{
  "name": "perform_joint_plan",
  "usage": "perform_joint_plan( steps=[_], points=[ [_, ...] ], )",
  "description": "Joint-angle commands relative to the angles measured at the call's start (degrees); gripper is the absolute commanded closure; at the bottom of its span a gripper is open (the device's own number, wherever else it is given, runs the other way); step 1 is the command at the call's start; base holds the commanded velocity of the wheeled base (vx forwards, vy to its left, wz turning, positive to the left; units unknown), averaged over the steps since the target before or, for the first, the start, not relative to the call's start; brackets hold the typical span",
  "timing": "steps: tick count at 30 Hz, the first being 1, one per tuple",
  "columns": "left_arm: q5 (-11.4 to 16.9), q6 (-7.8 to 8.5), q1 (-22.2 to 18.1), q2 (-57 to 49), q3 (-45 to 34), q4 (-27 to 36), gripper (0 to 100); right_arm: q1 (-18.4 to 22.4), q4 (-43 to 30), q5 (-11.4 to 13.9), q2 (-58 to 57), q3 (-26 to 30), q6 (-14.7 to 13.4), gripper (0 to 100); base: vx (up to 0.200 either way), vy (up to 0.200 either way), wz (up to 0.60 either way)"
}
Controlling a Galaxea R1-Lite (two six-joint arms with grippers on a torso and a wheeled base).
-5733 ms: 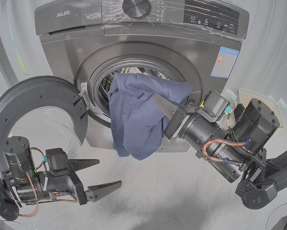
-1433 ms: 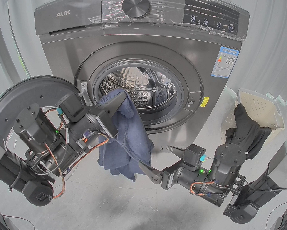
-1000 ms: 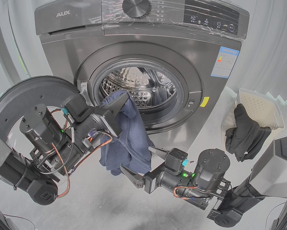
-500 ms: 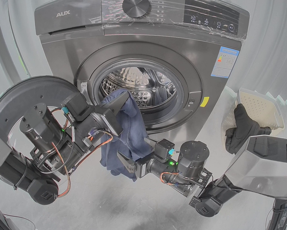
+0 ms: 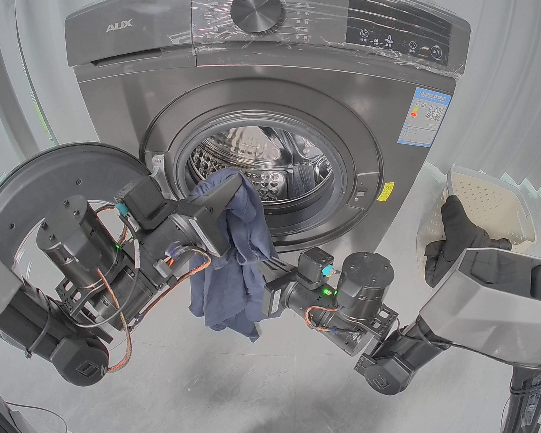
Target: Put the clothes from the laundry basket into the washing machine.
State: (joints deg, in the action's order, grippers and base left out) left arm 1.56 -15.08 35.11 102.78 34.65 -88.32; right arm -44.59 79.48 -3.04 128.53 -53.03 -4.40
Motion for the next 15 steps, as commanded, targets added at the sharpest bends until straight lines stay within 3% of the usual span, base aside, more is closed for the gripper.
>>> perform_joint_plan(
  steps=[1,7,8,15],
  points=[
    [0.0,-0.04,-0.1,0.2,-0.5,0.0,100,-0.1,0.1,-0.1,-3.9,2.6,-0.1,100,0.0,0.0,0.0],
    [0.2,-0.21,-1.2,0.7,-1.2,0.0,100,0.6,-0.7,-0.2,-11.7,9.3,0.0,100,0.0,0.0,0.0],
    [0.2,-0.3,-1.2,1.0,-1.1,0.0,100,1.3,-0.9,-0.1,-14.7,12.5,0.2,100,0.0,0.0,0.0],
    [0.4,-0.3,-1.2,1.2,-2.3,0.0,100,3.5,-0.8,0.4,-19.8,16.6,0.0,100,0.0,0.0,0.0]
  ],
)
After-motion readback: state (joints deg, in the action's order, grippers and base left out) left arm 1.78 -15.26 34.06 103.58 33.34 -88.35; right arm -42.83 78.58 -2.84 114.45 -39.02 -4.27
